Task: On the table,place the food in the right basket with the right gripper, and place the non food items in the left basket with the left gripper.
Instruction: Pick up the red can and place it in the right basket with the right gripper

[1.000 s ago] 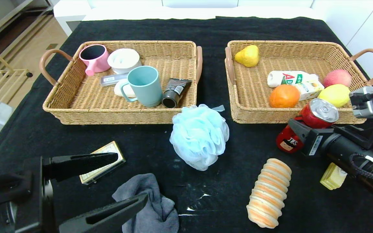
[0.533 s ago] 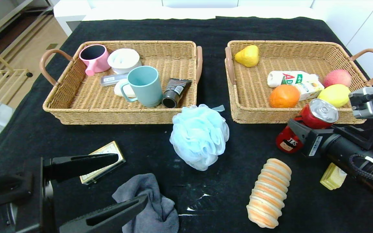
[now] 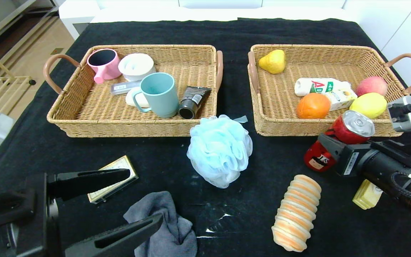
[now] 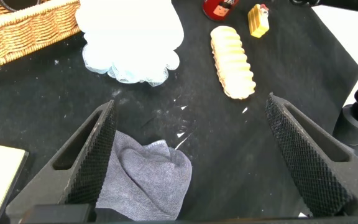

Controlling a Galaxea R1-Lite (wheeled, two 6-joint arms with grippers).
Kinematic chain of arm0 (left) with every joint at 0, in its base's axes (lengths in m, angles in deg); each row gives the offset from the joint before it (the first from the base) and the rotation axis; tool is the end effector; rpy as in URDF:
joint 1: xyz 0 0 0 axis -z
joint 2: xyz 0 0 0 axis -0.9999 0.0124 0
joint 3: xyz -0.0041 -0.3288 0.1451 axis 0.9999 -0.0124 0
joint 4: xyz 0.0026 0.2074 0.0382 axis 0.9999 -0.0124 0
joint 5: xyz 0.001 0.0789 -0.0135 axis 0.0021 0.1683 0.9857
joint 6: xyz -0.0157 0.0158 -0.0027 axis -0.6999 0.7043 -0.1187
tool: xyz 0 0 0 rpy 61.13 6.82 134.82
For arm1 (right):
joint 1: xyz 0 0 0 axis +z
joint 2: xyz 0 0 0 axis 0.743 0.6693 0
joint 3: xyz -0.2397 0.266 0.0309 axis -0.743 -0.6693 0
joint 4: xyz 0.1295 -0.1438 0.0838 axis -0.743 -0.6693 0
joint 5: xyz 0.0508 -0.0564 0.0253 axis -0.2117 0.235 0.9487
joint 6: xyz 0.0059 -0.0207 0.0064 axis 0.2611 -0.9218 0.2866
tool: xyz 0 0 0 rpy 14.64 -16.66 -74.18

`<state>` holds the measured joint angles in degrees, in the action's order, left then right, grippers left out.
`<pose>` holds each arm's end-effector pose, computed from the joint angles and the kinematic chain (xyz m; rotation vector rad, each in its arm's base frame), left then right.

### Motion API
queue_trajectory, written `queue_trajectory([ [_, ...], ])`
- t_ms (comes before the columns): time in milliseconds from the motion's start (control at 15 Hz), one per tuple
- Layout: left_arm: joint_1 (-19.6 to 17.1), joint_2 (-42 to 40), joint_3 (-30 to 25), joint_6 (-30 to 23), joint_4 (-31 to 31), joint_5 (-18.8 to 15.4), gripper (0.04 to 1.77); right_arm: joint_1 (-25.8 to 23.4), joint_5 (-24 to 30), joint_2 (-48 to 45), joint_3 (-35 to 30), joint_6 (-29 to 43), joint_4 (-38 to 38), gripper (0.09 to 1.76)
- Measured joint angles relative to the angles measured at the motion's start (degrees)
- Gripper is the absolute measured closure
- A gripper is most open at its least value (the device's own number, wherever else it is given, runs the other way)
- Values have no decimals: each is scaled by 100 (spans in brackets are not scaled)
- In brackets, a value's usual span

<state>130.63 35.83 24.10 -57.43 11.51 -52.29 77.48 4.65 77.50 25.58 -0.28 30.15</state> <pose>0.0957 -0.0880 0.2877 0.0000 0.1938 -0.8394 0.2118 0.1107 0.2497 0.0858 0.0614 0.1561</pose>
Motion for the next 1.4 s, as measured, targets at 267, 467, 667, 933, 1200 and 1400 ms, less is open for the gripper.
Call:
queue_trajectory([
  [267, 2, -5, 0, 6, -6, 0, 9, 27, 6, -473, 197, -26, -670, 85],
  [467, 4, 0, -7, 6, -9, -5, 9, 39, 11, -798, 440, -113, -1269, 85],
  [667, 4, 17, -18, 30, -9, 0, 9, 61, 39, -973, 851, -127, -1842, 85],
  [933, -2, -5, -10, 41, -2, 1, 9, 80, 52, -929, 1626, -124, -2319, 85],
  [1200, -2, -7, -2, 52, 0, 1, 9, 146, 67, -396, 2677, -116, -2452, 85],
  [1400, -2, -2, -10, 52, 0, 0, 9, 215, 65, 222, 3644, -108, -2664, 85],
])
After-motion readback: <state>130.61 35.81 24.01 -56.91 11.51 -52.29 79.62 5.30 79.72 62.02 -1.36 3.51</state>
